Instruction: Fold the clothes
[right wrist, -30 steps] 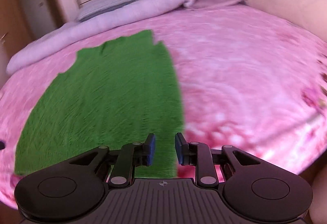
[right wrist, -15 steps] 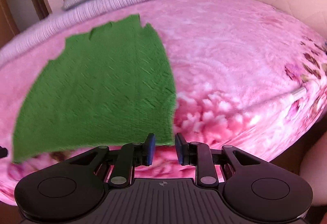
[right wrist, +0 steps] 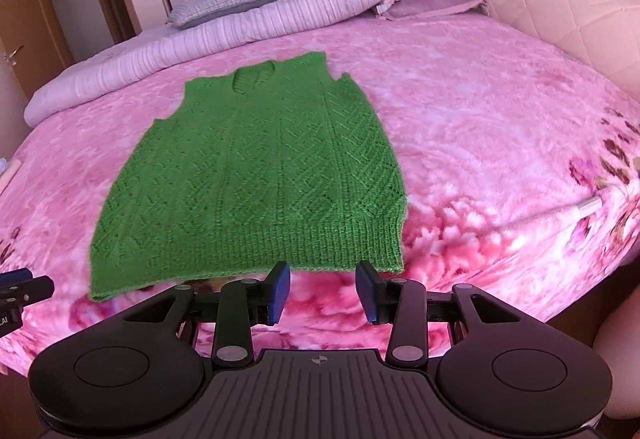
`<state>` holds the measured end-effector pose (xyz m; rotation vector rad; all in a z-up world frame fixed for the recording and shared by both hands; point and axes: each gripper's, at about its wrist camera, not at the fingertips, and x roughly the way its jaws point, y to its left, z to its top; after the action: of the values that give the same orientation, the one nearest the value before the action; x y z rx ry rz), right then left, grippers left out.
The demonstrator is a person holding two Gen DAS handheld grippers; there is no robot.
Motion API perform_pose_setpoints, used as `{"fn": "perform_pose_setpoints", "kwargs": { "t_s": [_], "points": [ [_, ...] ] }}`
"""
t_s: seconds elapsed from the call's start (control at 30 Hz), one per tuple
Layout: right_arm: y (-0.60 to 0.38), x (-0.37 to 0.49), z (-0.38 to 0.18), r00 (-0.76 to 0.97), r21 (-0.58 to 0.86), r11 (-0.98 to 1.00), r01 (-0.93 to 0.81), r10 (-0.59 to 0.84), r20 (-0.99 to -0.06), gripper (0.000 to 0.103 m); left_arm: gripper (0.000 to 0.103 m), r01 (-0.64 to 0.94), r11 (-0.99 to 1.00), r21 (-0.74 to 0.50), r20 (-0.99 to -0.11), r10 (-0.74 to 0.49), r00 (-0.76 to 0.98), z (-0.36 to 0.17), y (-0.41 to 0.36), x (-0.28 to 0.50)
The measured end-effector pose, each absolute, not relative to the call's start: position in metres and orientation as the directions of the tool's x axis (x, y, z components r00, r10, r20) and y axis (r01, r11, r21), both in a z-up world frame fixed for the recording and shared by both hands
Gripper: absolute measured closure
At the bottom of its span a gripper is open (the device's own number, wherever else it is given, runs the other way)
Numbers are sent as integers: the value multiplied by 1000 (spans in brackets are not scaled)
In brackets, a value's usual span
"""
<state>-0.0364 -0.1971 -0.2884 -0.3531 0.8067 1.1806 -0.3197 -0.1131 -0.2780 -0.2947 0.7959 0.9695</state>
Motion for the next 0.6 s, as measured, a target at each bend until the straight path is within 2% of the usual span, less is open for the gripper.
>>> {"fn": "perform_pose_setpoints", "kwargs": {
  "t_s": [0.6],
  "points": [
    [-196,-54,-286,148,131,347,-929,670,-727,63,74,-812,580,65,-741,573,350,-286,-119,-317]
  ]
}}
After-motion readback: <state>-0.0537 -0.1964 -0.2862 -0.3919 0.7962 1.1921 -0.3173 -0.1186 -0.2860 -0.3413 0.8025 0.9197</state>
